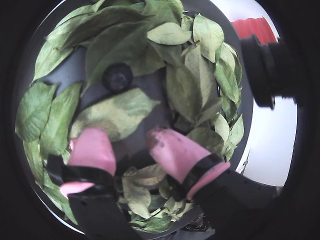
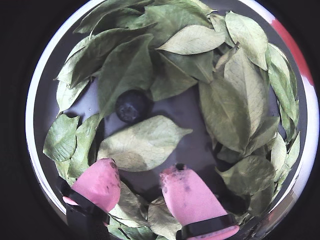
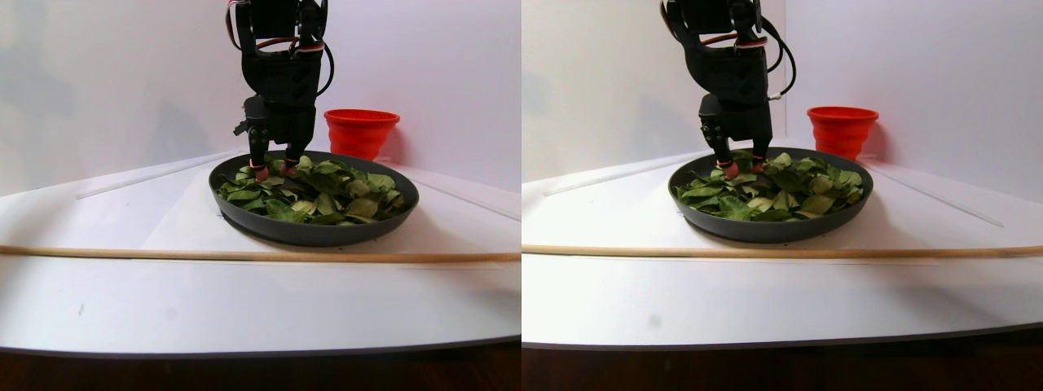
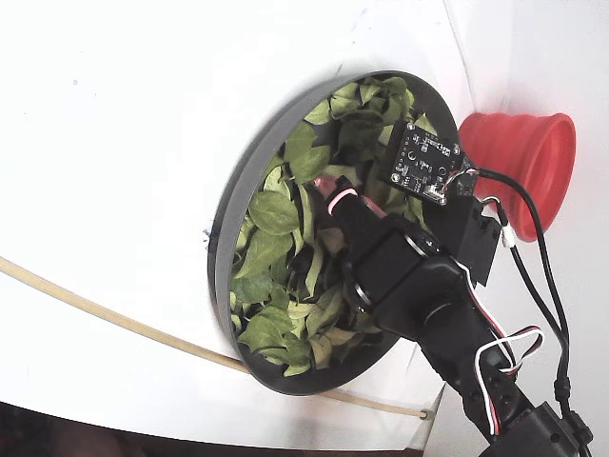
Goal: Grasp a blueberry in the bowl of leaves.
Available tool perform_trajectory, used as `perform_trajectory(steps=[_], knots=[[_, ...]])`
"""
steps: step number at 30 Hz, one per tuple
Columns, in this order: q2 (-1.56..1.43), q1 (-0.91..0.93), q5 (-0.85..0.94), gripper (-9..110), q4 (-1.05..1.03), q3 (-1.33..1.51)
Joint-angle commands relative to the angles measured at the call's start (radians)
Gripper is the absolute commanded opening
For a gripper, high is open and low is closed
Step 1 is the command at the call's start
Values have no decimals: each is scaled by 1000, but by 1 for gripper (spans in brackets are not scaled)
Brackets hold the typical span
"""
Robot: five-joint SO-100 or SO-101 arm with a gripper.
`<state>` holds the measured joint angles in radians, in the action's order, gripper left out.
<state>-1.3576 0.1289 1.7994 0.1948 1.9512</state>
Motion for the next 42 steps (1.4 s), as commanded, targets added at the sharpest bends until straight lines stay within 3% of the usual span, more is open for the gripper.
perform_trajectory(steps=[1, 42], knots=[[-140, -6, -9, 16, 0, -61], [52, 2, -31, 16, 149, -155]])
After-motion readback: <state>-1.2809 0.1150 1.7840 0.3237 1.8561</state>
